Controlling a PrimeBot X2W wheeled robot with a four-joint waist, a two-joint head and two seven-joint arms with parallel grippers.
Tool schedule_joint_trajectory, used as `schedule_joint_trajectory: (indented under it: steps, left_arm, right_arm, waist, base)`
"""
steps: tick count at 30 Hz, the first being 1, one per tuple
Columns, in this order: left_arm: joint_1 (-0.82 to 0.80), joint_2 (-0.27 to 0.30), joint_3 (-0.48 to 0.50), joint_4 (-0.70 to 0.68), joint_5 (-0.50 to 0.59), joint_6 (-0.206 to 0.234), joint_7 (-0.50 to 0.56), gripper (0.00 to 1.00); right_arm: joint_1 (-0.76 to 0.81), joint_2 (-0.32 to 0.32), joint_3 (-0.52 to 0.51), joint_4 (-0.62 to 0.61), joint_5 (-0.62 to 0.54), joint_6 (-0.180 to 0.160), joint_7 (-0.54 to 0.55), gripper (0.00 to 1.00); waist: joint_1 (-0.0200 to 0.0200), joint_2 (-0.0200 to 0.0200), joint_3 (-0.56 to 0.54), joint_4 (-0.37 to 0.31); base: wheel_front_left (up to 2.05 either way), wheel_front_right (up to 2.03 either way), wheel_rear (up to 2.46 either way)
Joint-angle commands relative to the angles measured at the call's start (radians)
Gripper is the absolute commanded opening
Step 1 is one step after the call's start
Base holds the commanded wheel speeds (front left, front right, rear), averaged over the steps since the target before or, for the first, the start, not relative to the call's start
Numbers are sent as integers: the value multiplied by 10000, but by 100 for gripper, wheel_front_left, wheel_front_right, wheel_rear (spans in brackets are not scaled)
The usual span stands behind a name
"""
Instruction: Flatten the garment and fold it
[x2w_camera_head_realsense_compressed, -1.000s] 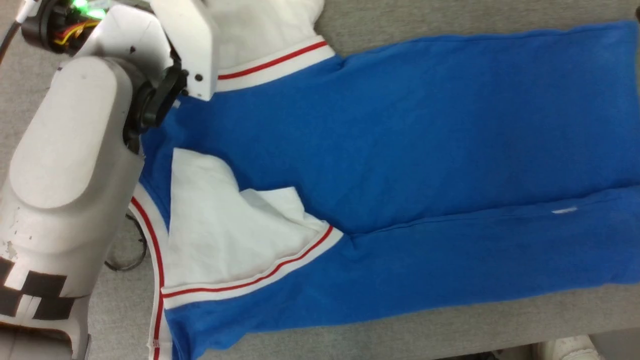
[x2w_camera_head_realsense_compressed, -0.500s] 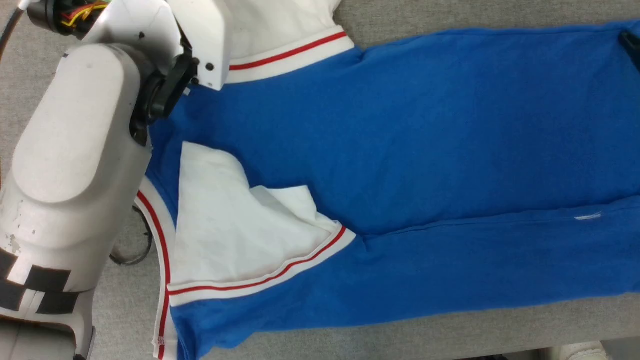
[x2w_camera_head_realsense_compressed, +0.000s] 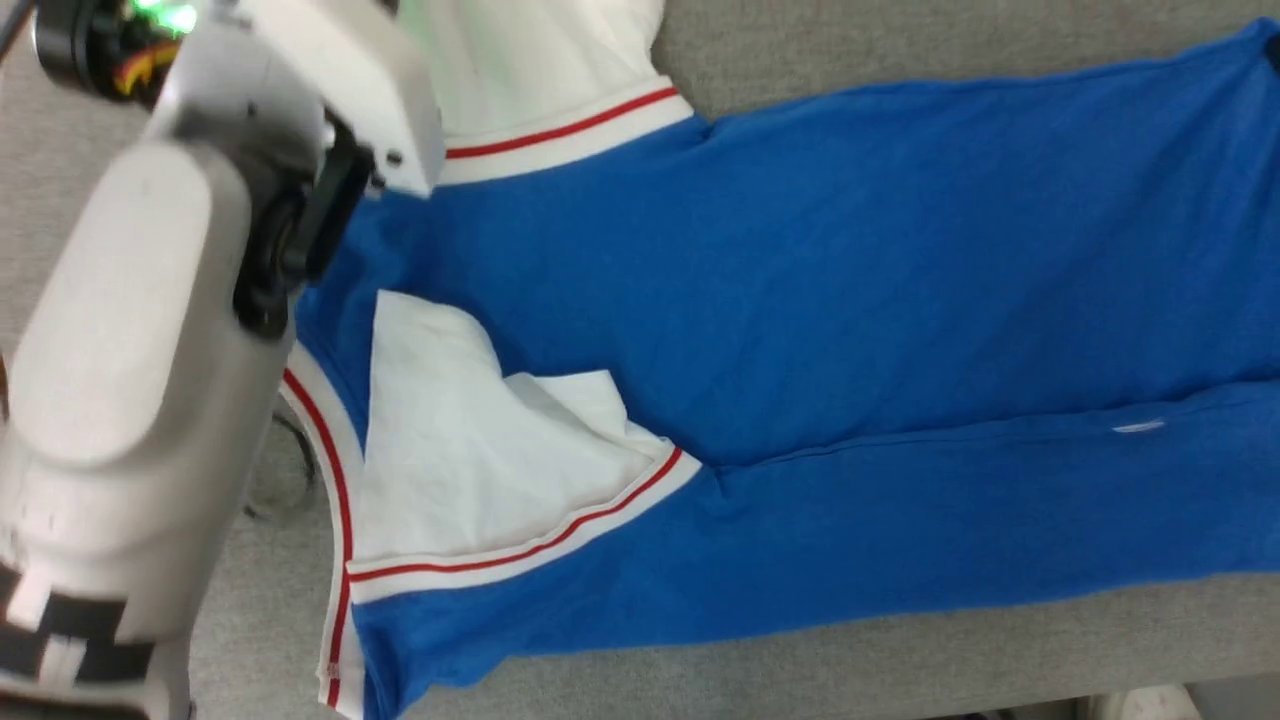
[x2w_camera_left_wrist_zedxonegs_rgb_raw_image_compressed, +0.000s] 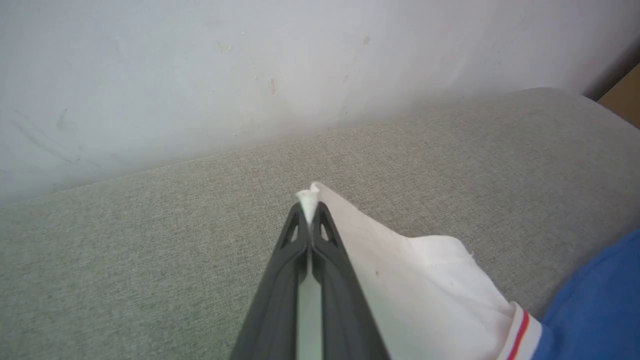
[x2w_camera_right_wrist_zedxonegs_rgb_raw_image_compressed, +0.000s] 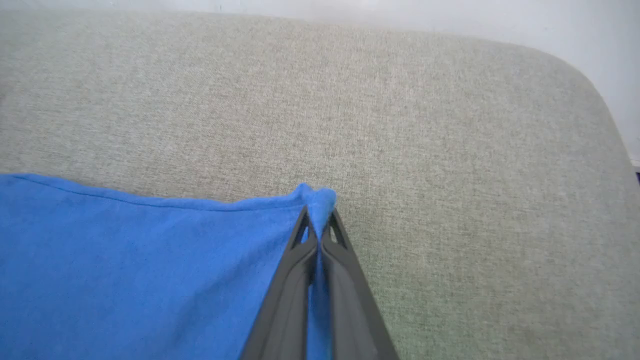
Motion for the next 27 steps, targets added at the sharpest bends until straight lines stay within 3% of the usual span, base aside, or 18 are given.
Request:
schedule_joint_trajectory:
  steps: [1,14,21,27]
  left_arm:
    - [588,102,182,-475,-177,-18,-402,0]
    - [4891,747,898,-4331,-1105,661,-1178,0]
    - [7149,814,931,-4977,-1718,845,-1386,0]
    - [9009,750,872,-4390,-2296,828,-1744,0]
  right_arm:
    - [368,-56,-143,-157,122,-19,-267,0]
    - [3605,180,-1517,-1732,478,-19,-587,0]
    - [5079,868,-2066,-2257,574,-19,-419,0]
    - [6379,1355,-2337,-2173,280,-19,-345,0]
  waist:
    - [-1,-1,-593,73]
    - [-1,-1,-2281,491]
    - [-1,-1,-2807,584]
    - [-1,-1,-3124,684]
  base:
    - [0,0,0]
    - [0,0,0]
    - [0,0,0]
    - [0,0,0]
